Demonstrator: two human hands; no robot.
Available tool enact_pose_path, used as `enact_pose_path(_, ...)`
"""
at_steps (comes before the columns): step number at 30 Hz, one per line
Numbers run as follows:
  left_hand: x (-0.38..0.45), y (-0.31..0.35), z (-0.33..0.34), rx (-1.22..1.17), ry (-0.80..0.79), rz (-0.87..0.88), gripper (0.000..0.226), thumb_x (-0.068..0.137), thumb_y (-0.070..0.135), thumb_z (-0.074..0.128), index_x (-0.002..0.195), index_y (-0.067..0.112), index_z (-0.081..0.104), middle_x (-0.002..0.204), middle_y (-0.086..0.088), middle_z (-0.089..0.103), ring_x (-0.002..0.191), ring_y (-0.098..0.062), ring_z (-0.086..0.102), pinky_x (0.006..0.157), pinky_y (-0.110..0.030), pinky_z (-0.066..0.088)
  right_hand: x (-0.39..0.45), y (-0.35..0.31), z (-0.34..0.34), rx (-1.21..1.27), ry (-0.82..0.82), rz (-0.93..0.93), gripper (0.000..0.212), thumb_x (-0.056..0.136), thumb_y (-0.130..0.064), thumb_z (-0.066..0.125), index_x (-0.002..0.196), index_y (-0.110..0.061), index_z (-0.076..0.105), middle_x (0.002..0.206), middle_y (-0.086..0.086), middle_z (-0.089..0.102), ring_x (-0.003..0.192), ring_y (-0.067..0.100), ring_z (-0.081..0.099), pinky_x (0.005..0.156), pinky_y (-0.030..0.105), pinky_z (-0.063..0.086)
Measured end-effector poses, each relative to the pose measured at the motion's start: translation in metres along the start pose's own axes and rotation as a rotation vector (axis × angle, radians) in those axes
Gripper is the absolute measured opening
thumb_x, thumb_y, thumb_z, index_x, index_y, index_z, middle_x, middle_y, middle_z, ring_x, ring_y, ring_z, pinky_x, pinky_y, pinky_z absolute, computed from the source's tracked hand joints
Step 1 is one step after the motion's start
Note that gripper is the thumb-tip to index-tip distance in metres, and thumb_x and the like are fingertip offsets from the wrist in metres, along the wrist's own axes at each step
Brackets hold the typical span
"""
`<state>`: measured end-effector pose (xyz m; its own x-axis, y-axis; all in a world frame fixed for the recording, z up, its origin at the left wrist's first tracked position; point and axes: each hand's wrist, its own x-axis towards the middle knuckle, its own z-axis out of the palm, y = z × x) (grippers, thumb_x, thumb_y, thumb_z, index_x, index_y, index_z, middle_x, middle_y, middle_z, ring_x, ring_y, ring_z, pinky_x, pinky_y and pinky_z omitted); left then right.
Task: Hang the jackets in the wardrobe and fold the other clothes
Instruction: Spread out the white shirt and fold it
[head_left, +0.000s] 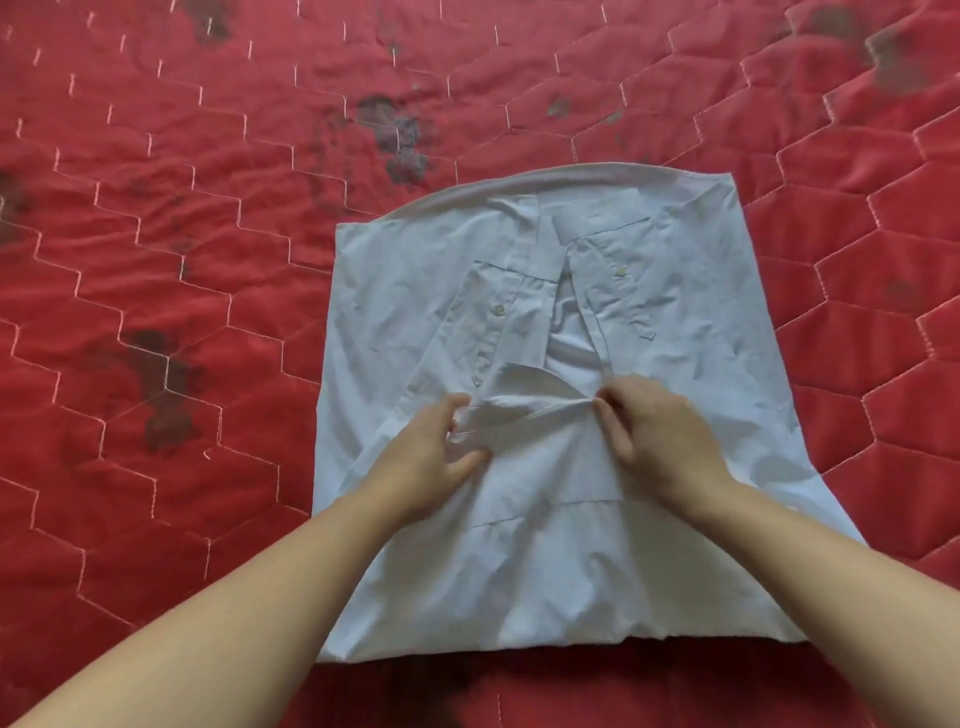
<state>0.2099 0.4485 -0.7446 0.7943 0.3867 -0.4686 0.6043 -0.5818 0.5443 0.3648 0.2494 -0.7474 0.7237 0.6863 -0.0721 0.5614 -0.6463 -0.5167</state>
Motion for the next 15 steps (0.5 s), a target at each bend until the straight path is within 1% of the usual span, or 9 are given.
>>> enact_pose_path(1,0.001,-0.002,0.003,0.108,0.09,0.084,0.06,0.087,0.039,0.065,0.14,0.034,0.037,0.129,0.003,0.05,0.106,-0.018,0.054,0.09,-0.032,0.044,-0.002,0.002,0.003,-0.094,0.011,0.004,0.018,0.089,-0.026,0.056,0.102,-0.017,0.063,0.1,0.007,0.063,0.087,0.035,0.06,0.072,0.042,0.045)
enact_pose_path(2,0.003,-0.003,0.006,0.242,0.181,0.194,0.066,0.086,0.042,0.061,0.145,0.035,0.031,0.14,0.0,0.046,0.116,-0.024,0.053,0.095,-0.038,0.045,-0.004,0.003,0.007,-0.155,0.034,-0.017,0.028,0.087,-0.028,0.056,0.112,-0.018,0.061,0.111,0.007,0.062,0.093,0.035,0.061,0.076,0.043,0.045)
enact_pose_path(3,0.005,-0.003,0.009,0.351,0.222,0.304,0.067,0.086,0.047,0.055,0.147,0.035,0.029,0.148,-0.002,0.043,0.126,-0.026,0.049,0.1,-0.042,0.043,-0.006,0.004,0.011,-0.182,0.046,-0.08,0.039,0.085,-0.032,0.053,0.121,-0.019,0.059,0.123,0.008,0.059,0.103,0.035,0.059,0.082,0.044,0.043)
enact_pose_path(5,0.011,-0.01,0.022,0.507,0.168,0.407,0.066,0.088,0.057,0.043,0.148,0.033,0.032,0.155,-0.004,0.037,0.141,-0.025,0.035,0.109,-0.045,0.03,-0.014,0.007,0.022,-0.25,-0.018,-0.246,0.052,0.086,-0.043,0.046,0.133,-0.021,0.054,0.142,0.008,0.051,0.127,0.031,0.046,0.099,0.046,0.035)
enact_pose_path(7,0.015,-0.021,0.041,0.569,0.143,0.401,0.065,0.089,0.061,0.039,0.147,0.033,0.036,0.156,-0.005,0.036,0.144,-0.024,0.025,0.111,-0.049,0.021,-0.025,0.016,0.042,-0.339,-0.124,-0.337,0.055,0.086,-0.052,0.044,0.132,-0.024,0.052,0.149,0.007,0.044,0.139,0.028,0.033,0.108,0.049,0.026)
enact_pose_path(9,0.016,-0.03,0.048,0.54,0.13,0.382,0.062,0.09,0.064,0.038,0.144,0.034,0.039,0.157,-0.005,0.033,0.144,-0.025,0.024,0.109,-0.051,0.021,-0.03,0.023,0.054,-0.381,-0.178,-0.316,0.052,0.083,-0.057,0.046,0.124,-0.026,0.054,0.15,0.006,0.043,0.142,0.026,0.028,0.111,0.049,0.022)
enact_pose_path(11,0.032,-0.032,0.039,0.466,0.153,0.416,0.056,0.093,0.066,0.03,0.139,0.036,0.042,0.156,-0.003,0.033,0.142,-0.025,0.029,0.109,-0.051,0.022,-0.022,0.026,0.057,-0.383,-0.151,-0.301,0.049,0.084,-0.06,0.045,0.12,-0.027,0.053,0.147,0.005,0.047,0.138,0.027,0.033,0.111,0.048,0.019)
enact_pose_path(13,0.053,-0.028,0.024,0.428,0.193,0.464,0.054,0.094,0.067,0.025,0.137,0.038,0.043,0.155,-0.001,0.034,0.143,-0.023,0.029,0.111,-0.049,0.018,-0.007,0.024,0.051,-0.373,-0.086,-0.353,0.048,0.092,-0.061,0.034,0.122,-0.028,0.053,0.141,0.007,0.051,0.129,0.029,0.041,0.108,0.048,0.023)
enact_pose_path(15,0.079,-0.024,0.0,0.347,0.221,0.41,0.052,0.092,0.068,0.029,0.135,0.042,0.046,0.156,0.004,0.033,0.145,-0.019,0.026,0.114,-0.046,0.011,0.024,0.016,0.036,-0.311,-0.051,-0.378,0.045,0.095,-0.059,0.031,0.119,-0.029,0.054,0.136,0.007,0.053,0.123,0.028,0.046,0.102,0.047,0.031)
